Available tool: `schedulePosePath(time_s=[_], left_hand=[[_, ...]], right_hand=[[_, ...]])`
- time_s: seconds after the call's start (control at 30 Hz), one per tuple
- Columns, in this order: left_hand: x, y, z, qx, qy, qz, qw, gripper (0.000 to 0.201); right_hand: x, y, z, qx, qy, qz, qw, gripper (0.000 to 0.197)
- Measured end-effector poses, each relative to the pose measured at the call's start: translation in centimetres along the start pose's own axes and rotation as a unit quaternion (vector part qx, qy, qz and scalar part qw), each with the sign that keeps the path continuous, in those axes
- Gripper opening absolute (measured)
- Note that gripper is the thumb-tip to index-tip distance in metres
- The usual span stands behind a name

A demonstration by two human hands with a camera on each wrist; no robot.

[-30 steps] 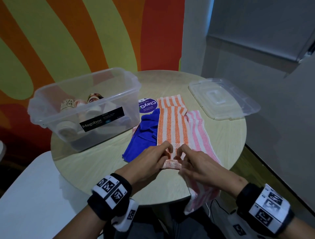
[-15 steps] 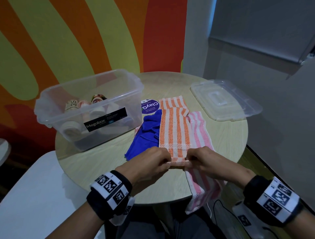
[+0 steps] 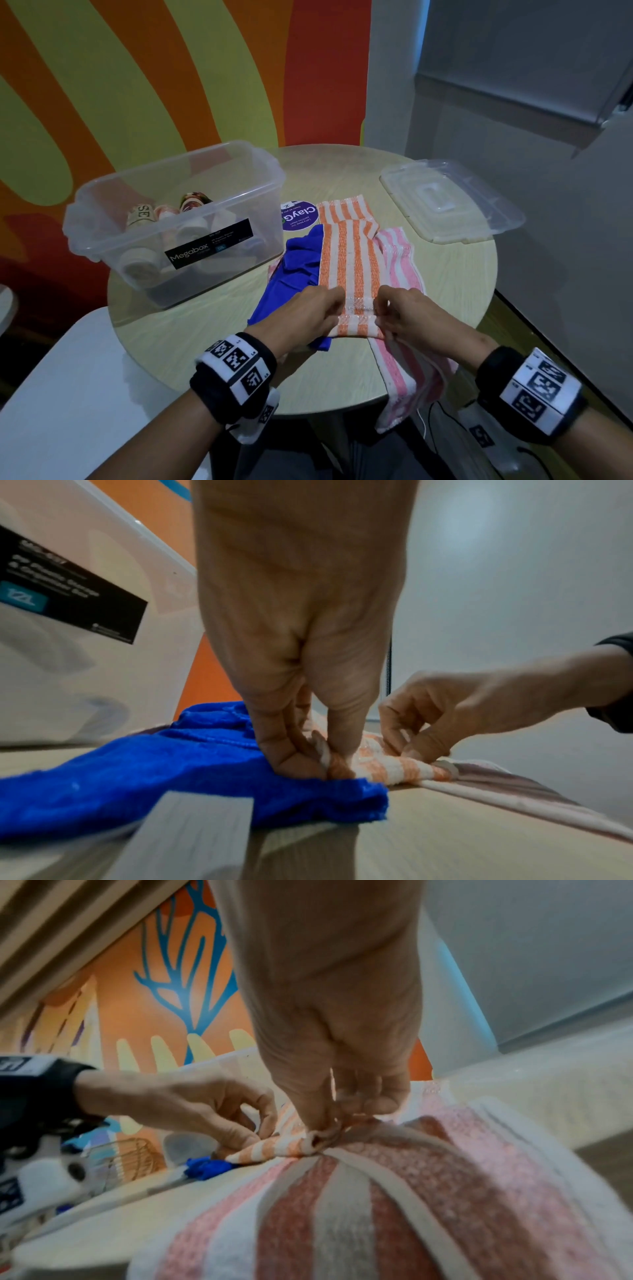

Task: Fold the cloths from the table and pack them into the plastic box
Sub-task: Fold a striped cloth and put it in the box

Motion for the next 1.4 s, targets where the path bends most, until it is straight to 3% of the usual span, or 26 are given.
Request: schedulePosePath(time_s=[0.1, 0.2, 0.33, 0.43, 0.67, 0.8, 0.97, 1.1, 1.2, 1.33, 1.4], left_hand=[[0.0, 0.8, -0.3, 0.024, -0.006, -0.059, 0.998, 0.014], [0.4, 1.5, -0.2, 0.050, -0.015, -0.118, 0.992, 0.024], [0.5, 1.1, 0.4, 0.057, -0.021, -0.108, 0.992, 0.025], [0.2, 1.0, 0.4, 0.044, -0.012, -0.112, 0.993, 0.019], [-1.1, 0.5, 1.0, 0.013, -0.027, 0.039, 0.999, 0.025], [0.0, -0.1, 1.5, 0.004, -0.048, 0.031, 0.998, 0.025], [0.2, -1.5, 1.3, -0.031, -0.017, 0.074, 0.997, 0.024], [-0.6, -1.8, 0.9, -0.043, 0.058, 0.084, 0.994, 0.011], [-0.3, -2.0, 0.6, -0.058, 0.081, 0.079, 0.992, 0.010], [-0.4, 0.0, 0.6, 0.018, 0.085, 0.000, 0.996, 0.009], [-0.1, 1.1, 0.7, 0.066, 0.063, -0.040, 0.995, 0.011]], right_hand=[[-1.1, -2.3, 0.4, -0.084, 0.046, 0.051, 0.994, 0.010], [-0.5, -4.3, 0.9, -0.152, 0.012, 0.067, 0.986, 0.009], [-0.5, -4.2, 1.2, -0.144, 0.001, 0.080, 0.986, 0.017], [0.1, -4.5, 0.5, -0.131, -0.002, 0.125, 0.983, 0.012], [-1.9, -2.1, 0.1, -0.061, -0.054, -0.042, 0.996, 0.013], [0.3, -1.6, 1.2, -0.069, -0.120, -0.080, 0.987, 0.012], [0.8, -0.3, 0.3, -0.036, -0.071, -0.110, 0.991, 0.010], [0.1, -0.9, 0.2, -0.046, -0.018, 0.030, 0.998, 0.013], [-1.6, -3.8, 1.0, -0.121, 0.061, 0.118, 0.984, 0.010], [0.4, -5.2, 1.1, -0.158, 0.003, 0.122, 0.980, 0.030], [0.8, -5.1, 0.7, -0.154, 0.011, 0.116, 0.981, 0.021]])
Point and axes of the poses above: each hand's wrist, its own z-axis away from the middle knuckle, its own x-axis out of the palm, y = z × x, the point moved 10 cm from there along -z, towards the middle knuckle, and after that the axes turned 12 degrees about z, right-handed, at the moved point
